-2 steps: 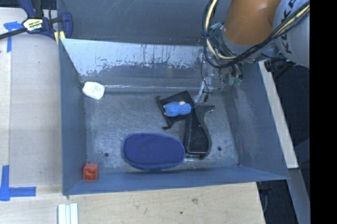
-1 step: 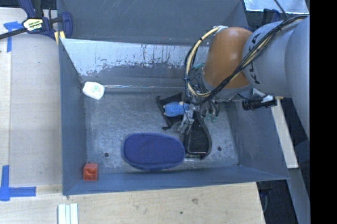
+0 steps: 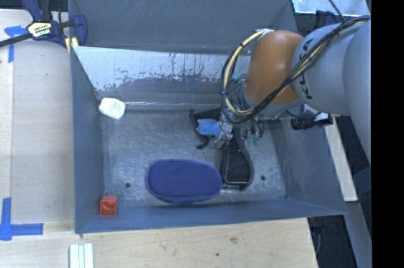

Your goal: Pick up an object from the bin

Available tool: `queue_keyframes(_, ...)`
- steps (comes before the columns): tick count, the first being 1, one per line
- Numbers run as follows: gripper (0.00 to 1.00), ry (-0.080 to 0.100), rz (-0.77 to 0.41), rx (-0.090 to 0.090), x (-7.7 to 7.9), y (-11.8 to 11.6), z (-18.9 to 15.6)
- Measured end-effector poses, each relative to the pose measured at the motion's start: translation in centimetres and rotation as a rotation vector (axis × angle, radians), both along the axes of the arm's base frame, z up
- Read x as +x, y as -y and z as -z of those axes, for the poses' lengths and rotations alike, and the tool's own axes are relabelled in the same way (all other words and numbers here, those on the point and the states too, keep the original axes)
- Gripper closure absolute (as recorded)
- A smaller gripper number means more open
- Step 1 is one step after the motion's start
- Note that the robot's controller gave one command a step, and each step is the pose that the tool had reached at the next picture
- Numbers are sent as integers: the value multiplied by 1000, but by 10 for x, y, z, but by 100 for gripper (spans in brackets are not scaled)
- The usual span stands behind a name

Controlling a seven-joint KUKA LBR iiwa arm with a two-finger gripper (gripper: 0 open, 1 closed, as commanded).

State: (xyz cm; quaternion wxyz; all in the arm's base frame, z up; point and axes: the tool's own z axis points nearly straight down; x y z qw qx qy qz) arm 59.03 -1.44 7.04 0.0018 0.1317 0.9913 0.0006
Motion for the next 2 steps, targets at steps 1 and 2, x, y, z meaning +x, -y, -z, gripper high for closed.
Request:
queue_keyframes(1, 100, 8, 8, -1, 5, 7, -108)
queue_keyframes(2, 100, 10, 21, -1, 17, 17, -248)
